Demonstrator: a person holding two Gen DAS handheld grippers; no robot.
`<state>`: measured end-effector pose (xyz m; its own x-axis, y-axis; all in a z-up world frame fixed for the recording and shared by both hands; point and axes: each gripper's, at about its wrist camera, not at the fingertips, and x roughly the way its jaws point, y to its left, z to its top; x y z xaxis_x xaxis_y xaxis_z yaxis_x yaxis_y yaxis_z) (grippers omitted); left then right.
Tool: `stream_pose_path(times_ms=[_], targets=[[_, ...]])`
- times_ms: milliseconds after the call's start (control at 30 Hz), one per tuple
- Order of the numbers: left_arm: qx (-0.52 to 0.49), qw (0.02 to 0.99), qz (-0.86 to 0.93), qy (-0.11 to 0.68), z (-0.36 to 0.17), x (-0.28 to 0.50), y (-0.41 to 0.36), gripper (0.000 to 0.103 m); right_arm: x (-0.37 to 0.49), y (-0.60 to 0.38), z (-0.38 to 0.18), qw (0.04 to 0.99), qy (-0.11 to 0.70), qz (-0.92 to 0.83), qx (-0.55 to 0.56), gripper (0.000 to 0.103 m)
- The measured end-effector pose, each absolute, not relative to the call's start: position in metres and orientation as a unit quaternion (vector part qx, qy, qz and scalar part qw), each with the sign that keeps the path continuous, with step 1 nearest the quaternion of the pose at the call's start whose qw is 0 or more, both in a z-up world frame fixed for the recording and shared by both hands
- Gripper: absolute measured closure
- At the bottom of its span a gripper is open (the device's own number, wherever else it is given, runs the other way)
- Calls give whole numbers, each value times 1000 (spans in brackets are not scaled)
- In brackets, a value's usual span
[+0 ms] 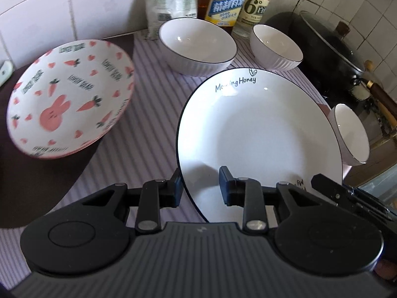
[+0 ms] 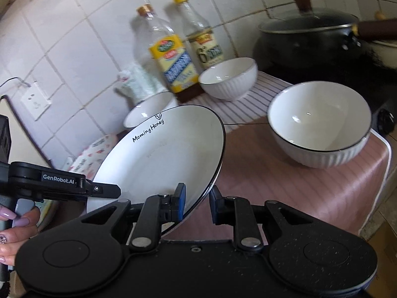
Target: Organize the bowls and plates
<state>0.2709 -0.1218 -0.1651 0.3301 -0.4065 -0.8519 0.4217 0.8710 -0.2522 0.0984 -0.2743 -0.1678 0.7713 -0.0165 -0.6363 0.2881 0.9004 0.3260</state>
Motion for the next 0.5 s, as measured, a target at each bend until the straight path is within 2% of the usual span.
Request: stream_pose_path(times_ms=[500], targets=[[-13,835,-232,498,-117,249,-54,75,109,-230,-145,913,348,-19,212,78]])
